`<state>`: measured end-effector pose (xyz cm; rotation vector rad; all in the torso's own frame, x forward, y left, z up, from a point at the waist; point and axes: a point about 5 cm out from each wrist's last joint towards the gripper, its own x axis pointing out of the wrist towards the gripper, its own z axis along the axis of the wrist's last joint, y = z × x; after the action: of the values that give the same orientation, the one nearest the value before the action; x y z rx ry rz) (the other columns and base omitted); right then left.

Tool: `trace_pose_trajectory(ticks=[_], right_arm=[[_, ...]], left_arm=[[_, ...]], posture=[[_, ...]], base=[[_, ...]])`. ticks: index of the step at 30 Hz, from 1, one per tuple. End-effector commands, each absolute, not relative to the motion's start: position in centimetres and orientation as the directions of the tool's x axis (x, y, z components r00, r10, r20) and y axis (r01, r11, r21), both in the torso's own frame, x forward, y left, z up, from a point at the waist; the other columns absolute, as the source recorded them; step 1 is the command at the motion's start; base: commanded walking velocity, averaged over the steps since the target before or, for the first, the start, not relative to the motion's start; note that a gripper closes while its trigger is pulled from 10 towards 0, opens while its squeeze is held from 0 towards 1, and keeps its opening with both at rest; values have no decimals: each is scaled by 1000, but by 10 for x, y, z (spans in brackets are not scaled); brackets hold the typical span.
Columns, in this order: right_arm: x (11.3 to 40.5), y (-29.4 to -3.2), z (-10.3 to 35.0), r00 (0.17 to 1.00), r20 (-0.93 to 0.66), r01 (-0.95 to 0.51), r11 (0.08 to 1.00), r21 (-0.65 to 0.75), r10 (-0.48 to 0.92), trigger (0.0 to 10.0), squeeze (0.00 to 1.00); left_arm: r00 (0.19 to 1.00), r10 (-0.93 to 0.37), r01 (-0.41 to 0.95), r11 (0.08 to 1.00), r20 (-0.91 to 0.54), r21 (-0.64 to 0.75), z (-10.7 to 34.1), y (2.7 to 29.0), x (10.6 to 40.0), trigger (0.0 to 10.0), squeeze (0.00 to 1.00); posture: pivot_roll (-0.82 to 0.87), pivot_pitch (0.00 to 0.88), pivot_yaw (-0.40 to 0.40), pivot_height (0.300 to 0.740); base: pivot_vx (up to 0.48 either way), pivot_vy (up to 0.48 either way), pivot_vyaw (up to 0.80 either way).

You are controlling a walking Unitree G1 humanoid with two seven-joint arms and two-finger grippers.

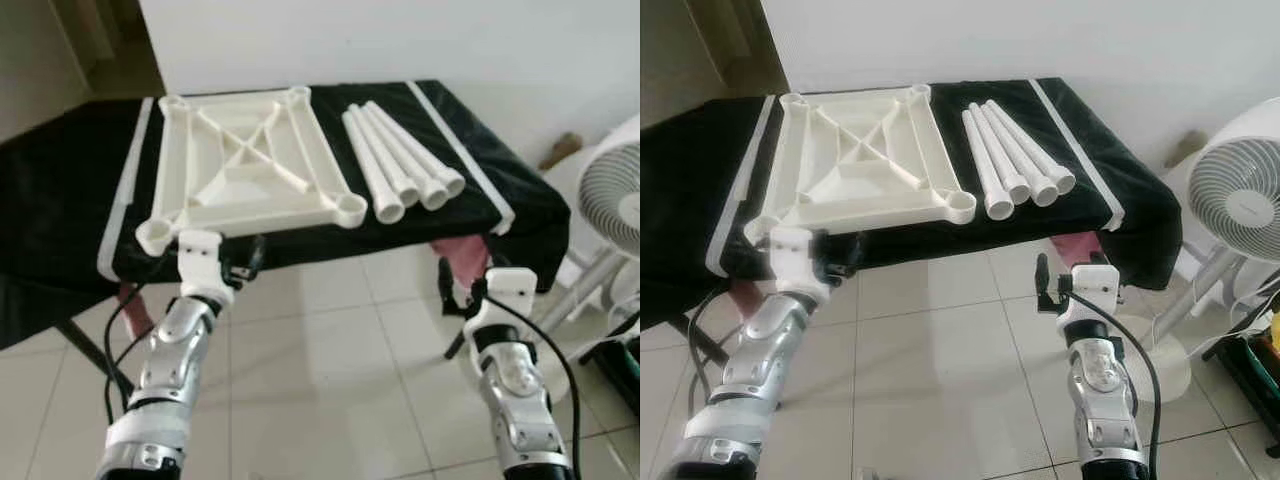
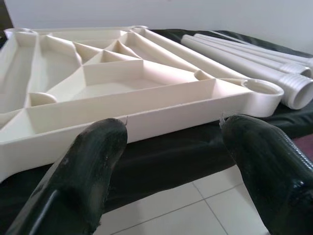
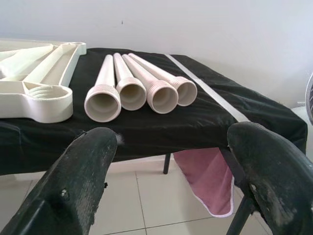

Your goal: Building children table

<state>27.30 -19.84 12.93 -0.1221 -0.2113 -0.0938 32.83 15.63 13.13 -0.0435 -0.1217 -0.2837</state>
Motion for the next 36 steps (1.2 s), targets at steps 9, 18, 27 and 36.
trace_pose_trajectory(ticks=[9, 18, 27, 36], right_arm=[[273, -203, 128, 975, 207, 101, 990, -99, -79, 10000, 0], [271, -206, 127, 977, 201, 101, 989, -108, -78, 10000, 0], [272, -209, 126, 978, 195, 96, 988, -117, -72, 10000, 0], [272, -209, 124, 979, 190, 90, 989, -117, -67, 10000, 0]], left_arm=[[953, -280, 287, 957, 120, -42, 131, 156, 328, 10000, 0], [950, -288, 295, 954, 120, -46, 130, 155, 328, 10000, 0], [950, -287, 294, 955, 122, -43, 131, 157, 328, 10000, 0], [951, -285, 292, 955, 122, -45, 131, 158, 327, 10000, 0]], posture=[[-25, 0, 8, 740], [-28, 0, 5, 740], [-21, 0, 2, 740], [-19, 0, 1, 740]], base=[[0, 0, 0], [116, 0, 0], [275, 0, 0], [283, 0, 0]])
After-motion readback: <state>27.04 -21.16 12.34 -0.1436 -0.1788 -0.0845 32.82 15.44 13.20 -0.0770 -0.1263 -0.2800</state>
